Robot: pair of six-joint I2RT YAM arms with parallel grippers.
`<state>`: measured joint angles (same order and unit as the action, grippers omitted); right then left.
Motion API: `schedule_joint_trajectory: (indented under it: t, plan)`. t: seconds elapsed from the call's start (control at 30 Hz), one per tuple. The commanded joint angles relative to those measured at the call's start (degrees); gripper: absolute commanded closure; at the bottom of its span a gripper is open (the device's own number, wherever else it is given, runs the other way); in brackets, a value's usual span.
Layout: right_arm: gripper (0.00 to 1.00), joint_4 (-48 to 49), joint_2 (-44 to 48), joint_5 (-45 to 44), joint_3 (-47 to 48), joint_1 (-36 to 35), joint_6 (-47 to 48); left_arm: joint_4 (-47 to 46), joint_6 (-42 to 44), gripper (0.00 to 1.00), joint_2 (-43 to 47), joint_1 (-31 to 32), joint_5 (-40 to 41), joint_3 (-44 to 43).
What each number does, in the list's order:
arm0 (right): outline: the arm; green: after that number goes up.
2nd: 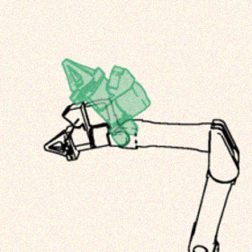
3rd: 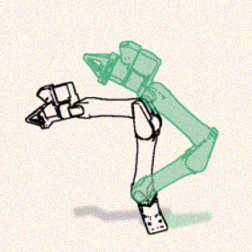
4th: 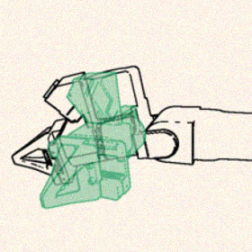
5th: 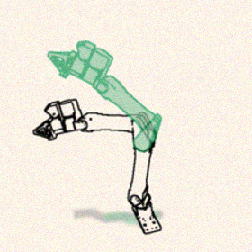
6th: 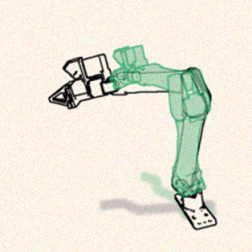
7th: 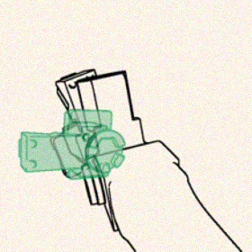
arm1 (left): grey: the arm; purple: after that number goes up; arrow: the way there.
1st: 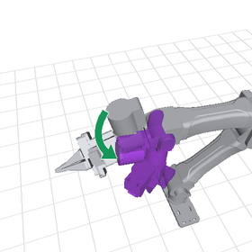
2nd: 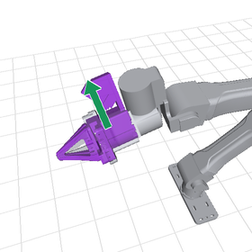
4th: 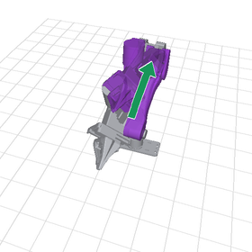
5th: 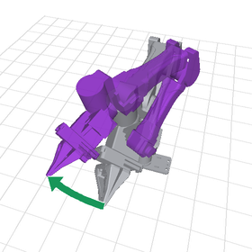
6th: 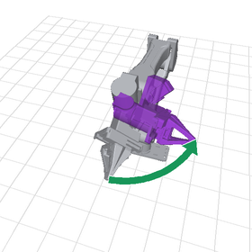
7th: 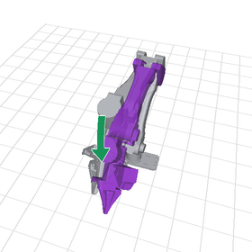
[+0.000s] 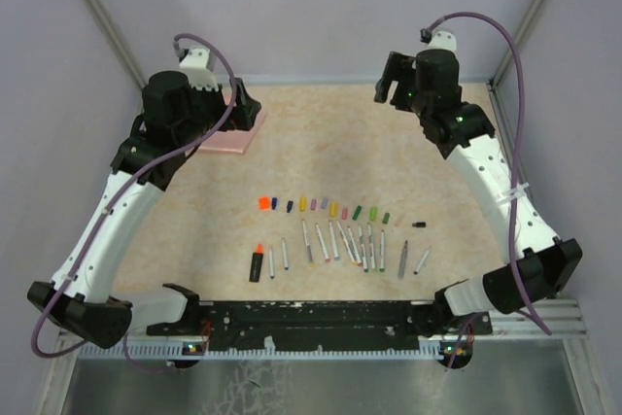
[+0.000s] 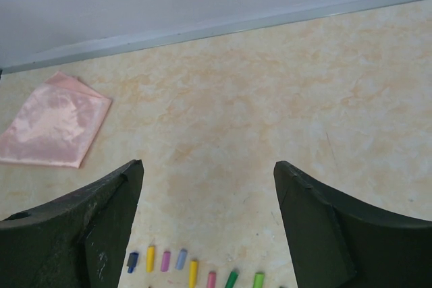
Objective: Open the pen caps
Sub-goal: Reset both arms
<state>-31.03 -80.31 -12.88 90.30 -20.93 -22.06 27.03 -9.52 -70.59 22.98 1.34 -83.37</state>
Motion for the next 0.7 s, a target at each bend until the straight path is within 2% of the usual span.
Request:
schedule_joint_trajectory:
  t: [0.0,0.67]
  plan:
    - [0.21,2.2,2.9,-2.0,-0.8,0.1,1.4,-1.5,-1.6,0.01,1.5,-0.3,-0.3,1.1]
    - [0.2,3.3,4.4,-3.4,-2.9,0.1,2.5,-3.5,-3.4,0.01,3.0,-0.4,-0.9,3.9]
